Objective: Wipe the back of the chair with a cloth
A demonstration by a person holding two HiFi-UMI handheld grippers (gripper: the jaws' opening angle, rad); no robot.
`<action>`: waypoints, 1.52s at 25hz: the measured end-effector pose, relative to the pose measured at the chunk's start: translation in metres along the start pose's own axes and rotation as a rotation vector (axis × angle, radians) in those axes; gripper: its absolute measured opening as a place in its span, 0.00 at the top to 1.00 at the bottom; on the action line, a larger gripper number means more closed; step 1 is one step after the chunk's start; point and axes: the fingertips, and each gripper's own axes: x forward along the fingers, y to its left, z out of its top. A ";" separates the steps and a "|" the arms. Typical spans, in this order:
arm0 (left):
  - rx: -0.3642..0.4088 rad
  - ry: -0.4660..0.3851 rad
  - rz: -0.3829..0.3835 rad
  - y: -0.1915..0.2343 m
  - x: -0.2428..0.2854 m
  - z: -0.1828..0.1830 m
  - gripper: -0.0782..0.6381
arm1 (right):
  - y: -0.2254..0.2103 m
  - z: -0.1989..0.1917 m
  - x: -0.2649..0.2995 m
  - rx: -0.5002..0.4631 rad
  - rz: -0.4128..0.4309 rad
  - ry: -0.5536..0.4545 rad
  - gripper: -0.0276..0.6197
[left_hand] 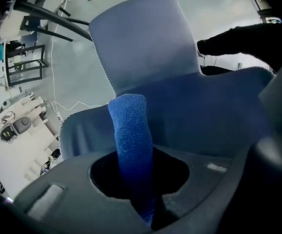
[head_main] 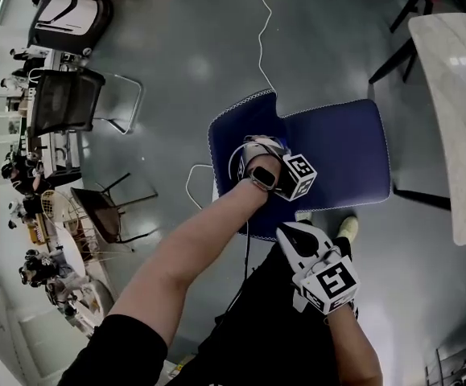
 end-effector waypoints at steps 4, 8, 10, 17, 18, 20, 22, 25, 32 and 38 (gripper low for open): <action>0.001 -0.010 -0.013 -0.033 -0.016 -0.001 0.79 | 0.014 0.000 -0.017 -0.022 0.036 0.027 0.94; -0.002 -0.007 -0.074 -0.073 -0.033 0.002 0.79 | 0.030 0.003 -0.036 -0.047 0.074 0.045 0.94; 0.000 -0.005 -0.097 -0.092 -0.042 0.003 0.79 | 0.034 0.005 -0.048 -0.056 0.084 0.056 0.94; -0.028 -0.010 -0.144 -0.131 -0.068 -0.006 0.79 | 0.058 0.017 -0.076 -0.087 0.133 0.056 0.94; -0.035 -0.014 -0.144 -0.134 -0.068 -0.007 0.79 | 0.062 0.018 -0.077 -0.093 0.144 0.053 0.94; -0.055 -0.020 -0.158 -0.136 -0.073 -0.011 0.79 | 0.068 0.019 -0.078 -0.099 0.161 0.049 0.94; -0.078 -0.026 -0.182 -0.137 -0.079 -0.015 0.79 | 0.072 0.016 -0.081 -0.091 0.169 0.050 0.94; -0.084 -0.040 -0.188 -0.139 -0.082 -0.017 0.79 | 0.077 0.008 -0.086 -0.074 0.168 0.052 0.94; -0.045 -0.033 -0.129 -0.108 -0.068 -0.036 0.79 | 0.077 0.018 -0.069 -0.071 0.141 0.035 0.94; -0.045 -0.036 -0.080 -0.053 -0.052 -0.063 0.79 | 0.081 0.033 -0.037 -0.070 0.111 0.016 0.94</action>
